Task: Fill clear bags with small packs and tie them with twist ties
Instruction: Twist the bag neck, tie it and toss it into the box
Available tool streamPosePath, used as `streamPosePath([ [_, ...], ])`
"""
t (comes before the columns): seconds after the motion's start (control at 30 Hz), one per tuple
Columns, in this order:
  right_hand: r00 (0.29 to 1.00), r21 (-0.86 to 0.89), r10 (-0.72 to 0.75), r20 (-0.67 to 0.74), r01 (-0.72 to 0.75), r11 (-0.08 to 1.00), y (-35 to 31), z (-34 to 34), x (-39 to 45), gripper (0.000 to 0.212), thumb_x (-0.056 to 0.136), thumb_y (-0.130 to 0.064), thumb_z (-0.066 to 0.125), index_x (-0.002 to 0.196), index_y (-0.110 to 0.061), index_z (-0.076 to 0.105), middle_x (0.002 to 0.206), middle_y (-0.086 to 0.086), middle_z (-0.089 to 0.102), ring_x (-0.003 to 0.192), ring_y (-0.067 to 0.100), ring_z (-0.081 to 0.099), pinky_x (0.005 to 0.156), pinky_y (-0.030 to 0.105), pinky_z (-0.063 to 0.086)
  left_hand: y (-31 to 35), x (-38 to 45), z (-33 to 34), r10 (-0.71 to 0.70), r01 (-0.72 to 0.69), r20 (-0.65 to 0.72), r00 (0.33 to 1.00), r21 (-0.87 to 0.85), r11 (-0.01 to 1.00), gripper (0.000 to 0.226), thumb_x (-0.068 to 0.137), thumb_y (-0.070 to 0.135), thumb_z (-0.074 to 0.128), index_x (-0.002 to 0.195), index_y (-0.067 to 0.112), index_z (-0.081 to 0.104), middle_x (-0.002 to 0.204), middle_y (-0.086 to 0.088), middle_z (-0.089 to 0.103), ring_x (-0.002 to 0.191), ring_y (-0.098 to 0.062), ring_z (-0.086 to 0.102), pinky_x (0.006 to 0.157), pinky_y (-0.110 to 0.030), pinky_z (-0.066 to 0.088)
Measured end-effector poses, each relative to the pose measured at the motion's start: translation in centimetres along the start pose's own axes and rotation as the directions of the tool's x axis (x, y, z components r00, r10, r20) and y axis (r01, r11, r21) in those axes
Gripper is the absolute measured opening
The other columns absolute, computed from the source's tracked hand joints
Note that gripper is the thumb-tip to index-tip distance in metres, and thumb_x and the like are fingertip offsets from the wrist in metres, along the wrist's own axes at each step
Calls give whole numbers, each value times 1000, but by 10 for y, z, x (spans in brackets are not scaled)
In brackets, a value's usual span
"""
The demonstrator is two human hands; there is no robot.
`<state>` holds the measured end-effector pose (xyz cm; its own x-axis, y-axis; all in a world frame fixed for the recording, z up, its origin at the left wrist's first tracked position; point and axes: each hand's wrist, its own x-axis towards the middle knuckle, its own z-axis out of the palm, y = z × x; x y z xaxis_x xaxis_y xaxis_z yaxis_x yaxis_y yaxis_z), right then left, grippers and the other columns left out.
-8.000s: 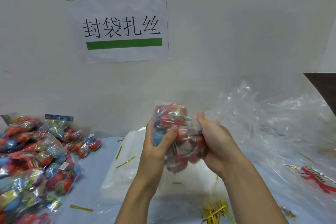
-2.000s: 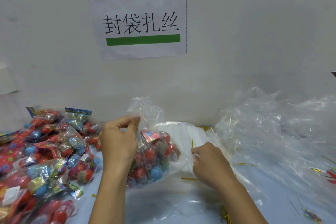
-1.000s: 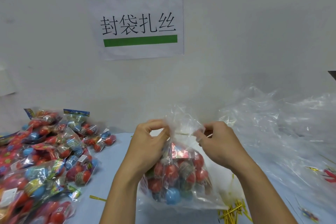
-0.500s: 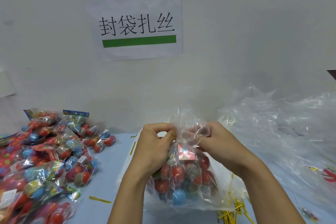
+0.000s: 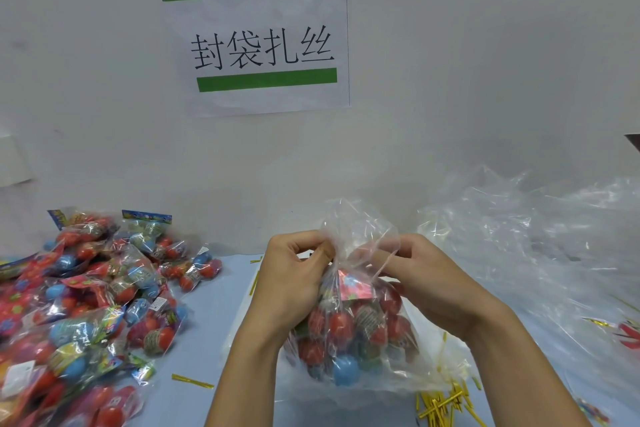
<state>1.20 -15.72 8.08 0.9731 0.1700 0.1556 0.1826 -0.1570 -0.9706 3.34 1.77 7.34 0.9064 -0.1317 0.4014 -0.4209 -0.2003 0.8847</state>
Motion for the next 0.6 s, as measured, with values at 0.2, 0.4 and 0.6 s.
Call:
streamPosePath([
  [0.2, 1000, 81, 12, 19, -14, 997, 3, -4, -2, 21, 93, -12, 67, 95, 7, 76, 108, 22, 73, 105, 41, 68, 96, 49, 54, 7, -1, 3, 38, -33, 63, 997, -75, 997, 29, 93, 37, 67, 69, 27, 78, 70, -10, 71, 64, -15, 62, 61, -34, 53],
  [0.4, 998, 115, 18, 64, -25, 993, 1, -7, -6, 35, 82, -22, 80, 98, 7, 74, 104, 29, 71, 93, 36, 69, 96, 52, 50, 14, -4, 3, 56, -53, 82, 995, -34, 998, 27, 94, 40, 65, 71, 34, 79, 73, 3, 76, 70, -21, 72, 60, -37, 54],
  [0.6, 996, 96, 6, 89, -15, 995, 5, -10, -4, 34, 75, -25, 79, 96, 1, 76, 101, 23, 74, 91, 29, 71, 87, 41, 52, 16, -3, 6, 43, -36, 114, 993, -62, 997, 23, 99, 22, 62, 86, 13, 80, 84, -31, 67, 63, -39, 60, 57, -55, 48],
])
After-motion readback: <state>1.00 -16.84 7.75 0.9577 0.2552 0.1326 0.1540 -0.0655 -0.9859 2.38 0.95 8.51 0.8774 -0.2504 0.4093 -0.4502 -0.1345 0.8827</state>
